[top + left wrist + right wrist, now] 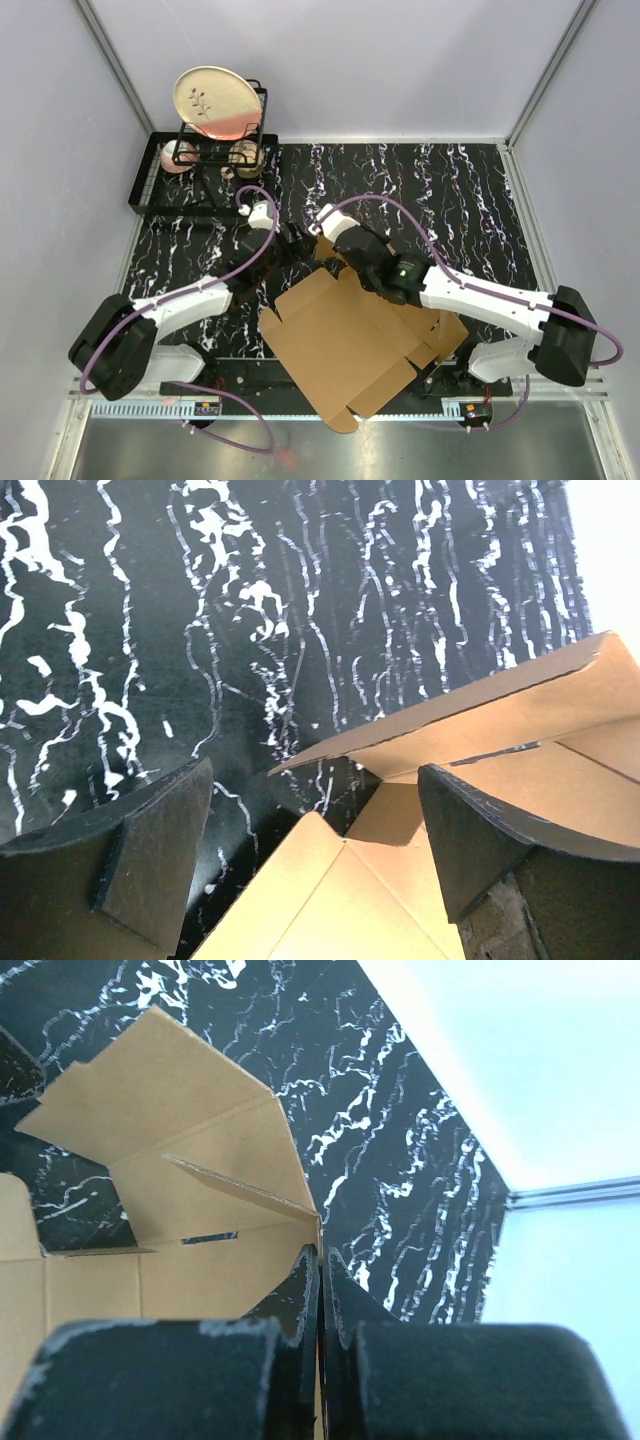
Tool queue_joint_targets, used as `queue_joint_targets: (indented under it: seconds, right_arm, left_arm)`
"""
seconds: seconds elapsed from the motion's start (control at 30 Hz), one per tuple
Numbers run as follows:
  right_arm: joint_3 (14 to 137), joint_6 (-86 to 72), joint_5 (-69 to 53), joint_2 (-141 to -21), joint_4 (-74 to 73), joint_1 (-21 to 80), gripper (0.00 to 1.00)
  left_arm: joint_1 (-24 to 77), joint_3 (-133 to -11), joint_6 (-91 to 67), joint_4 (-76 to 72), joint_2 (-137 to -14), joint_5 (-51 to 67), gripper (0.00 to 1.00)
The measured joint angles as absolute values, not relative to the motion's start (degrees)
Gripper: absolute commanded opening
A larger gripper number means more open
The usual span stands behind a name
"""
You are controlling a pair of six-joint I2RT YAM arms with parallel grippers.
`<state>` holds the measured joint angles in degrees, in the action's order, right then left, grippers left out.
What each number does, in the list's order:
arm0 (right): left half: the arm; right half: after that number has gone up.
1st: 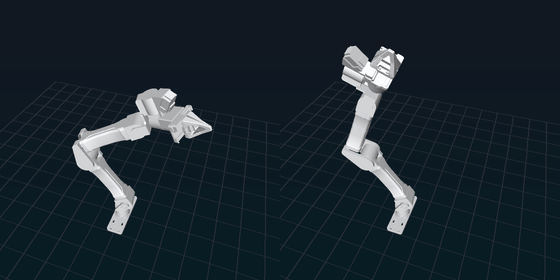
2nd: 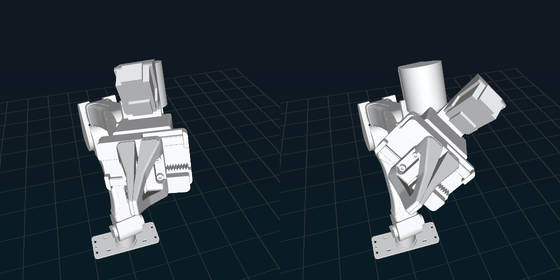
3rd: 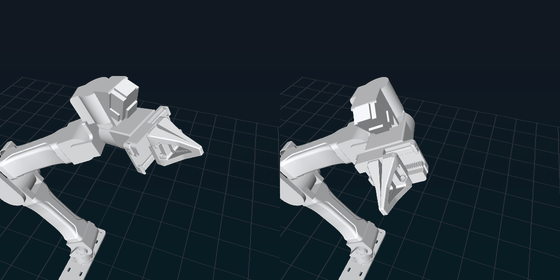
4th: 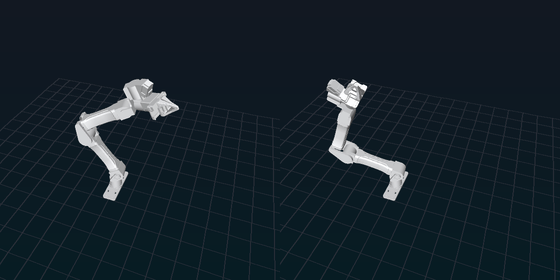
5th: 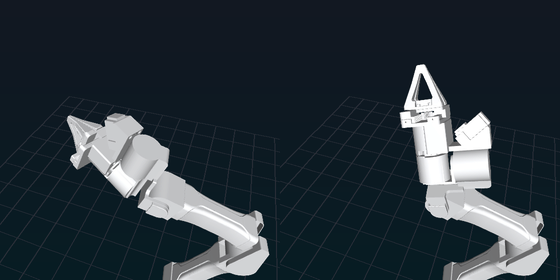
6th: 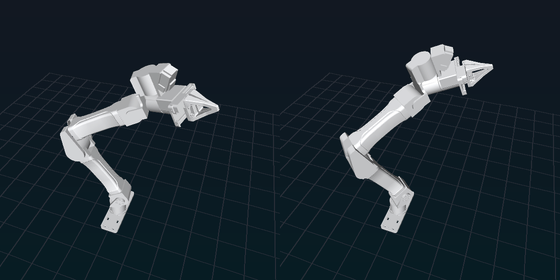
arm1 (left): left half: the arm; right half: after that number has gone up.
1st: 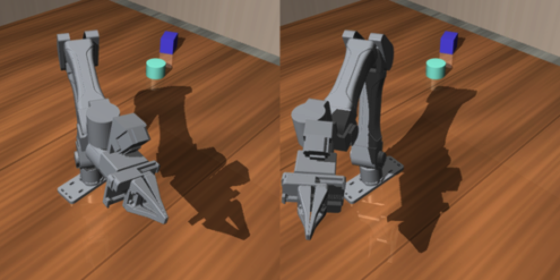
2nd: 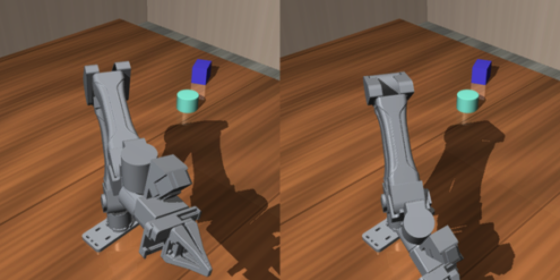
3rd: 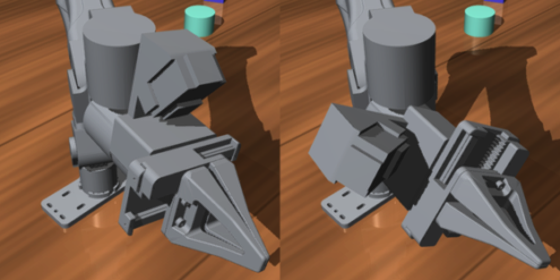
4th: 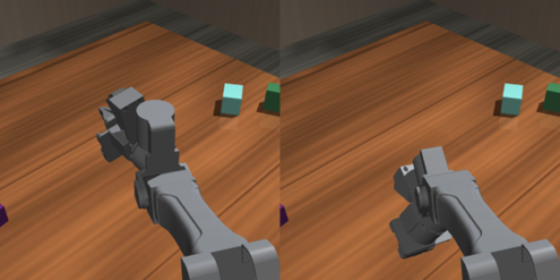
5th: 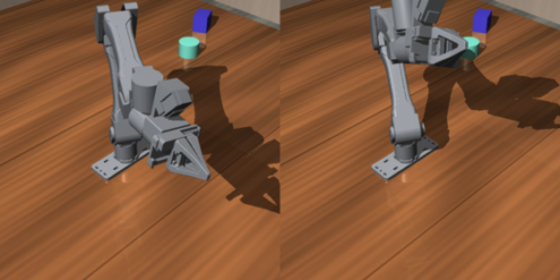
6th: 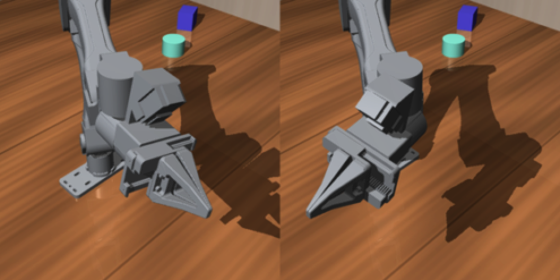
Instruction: Fold the paper box
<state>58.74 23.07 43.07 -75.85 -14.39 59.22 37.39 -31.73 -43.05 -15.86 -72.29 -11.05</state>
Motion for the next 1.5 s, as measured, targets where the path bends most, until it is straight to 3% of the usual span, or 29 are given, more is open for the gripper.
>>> queue_joint_targets:
  seconds: [0.4, 0.77, 1.0, 1.03, 1.13, 1.4, 1.5]
  right_arm:
    - [55.6, 35.2, 58.3, -82.7, -5.7, 64.7, 0.0]
    - [55.1, 37.3, 60.6, -83.5, -3.8, 65.6, 0.0]
    - [55.1, 37.3, 60.6, -83.5, -3.8, 66.0, 0.0]
    - [55.1, 37.3, 60.6, -83.5, -3.8, 66.1, 0.0]
    - [55.1, 37.3, 60.6, -83.5, -3.7, 66.2, 0.0]
    - [55.1, 36.9, 60.6, -83.5, -3.8, 66.5, 0.0]
    - [55.2, 36.5, 60.6, -83.5, -4.1, 66.8, 0.08]
  left_arm:
    - [37.4, -27.2, -44.0, -35.9, -80.0, -7.0, 0.81]
    - [37.4, -27.2, -41.3, -47.9, -88.0, -3.9, 0.67]
    - [37.4, -27.1, -40.9, -58.5, -92.5, -1.2, 0.51]
    - [37.4, -27.0, -41.0, -59.9, -93.0, -0.7, 0.43]
    - [37.5, -26.9, -41.2, -62.6, -94.0, 0.5, 0.35]
    - [39.4, -24.2, -41.2, -66.9, -94.1, 2.4, 0.01]
    - [39.8, -23.5, -40.8, -67.2, -93.8, 2.2, 0.0]
